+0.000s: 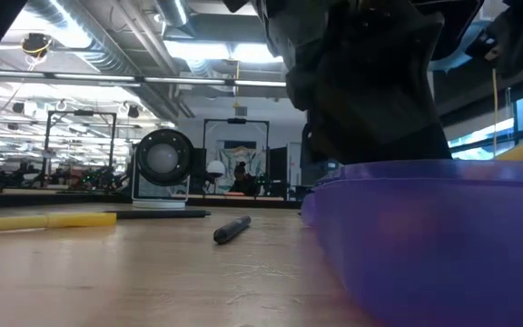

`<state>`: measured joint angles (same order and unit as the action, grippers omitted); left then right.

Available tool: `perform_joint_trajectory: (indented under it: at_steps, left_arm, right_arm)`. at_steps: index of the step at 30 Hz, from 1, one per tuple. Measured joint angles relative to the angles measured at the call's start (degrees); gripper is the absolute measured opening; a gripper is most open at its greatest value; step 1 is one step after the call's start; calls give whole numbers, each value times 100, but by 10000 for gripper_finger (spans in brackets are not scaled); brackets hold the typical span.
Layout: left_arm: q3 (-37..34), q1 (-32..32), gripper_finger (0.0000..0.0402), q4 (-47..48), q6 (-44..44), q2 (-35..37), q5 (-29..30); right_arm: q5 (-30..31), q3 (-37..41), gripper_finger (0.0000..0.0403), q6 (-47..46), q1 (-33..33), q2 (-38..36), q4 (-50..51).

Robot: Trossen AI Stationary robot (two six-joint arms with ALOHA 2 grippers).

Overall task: Pick & place school supplies into a supply box
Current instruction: Put the left yellow pen into the purple supply box, then put the black pen into the purple supply box

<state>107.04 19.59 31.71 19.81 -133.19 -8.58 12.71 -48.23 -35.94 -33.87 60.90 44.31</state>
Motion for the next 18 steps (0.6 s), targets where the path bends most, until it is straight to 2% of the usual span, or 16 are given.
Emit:
perform_joint_trajectory:
  at_steps: [6, 10, 14, 18]
  left_arm:
    - [0, -5, 93, 0, -53, 0, -17]
    - [0, -53, 108, 2, -60, 0, -17]
    - [0, -155, 115, 19, -37, 65, -58]
    - [0, -288, 114, 82, 61, 307, -497]
  right_arm:
    - [-1108, 0, 81, 166, -219, 0, -426]
    - [-1269, 0, 81, 22, -538, 0, -905]
    - [-1868, 0, 81, 51, -823, 0, -1266]
    - [-1463, 0, 81, 345, -1313, 65, -1297]
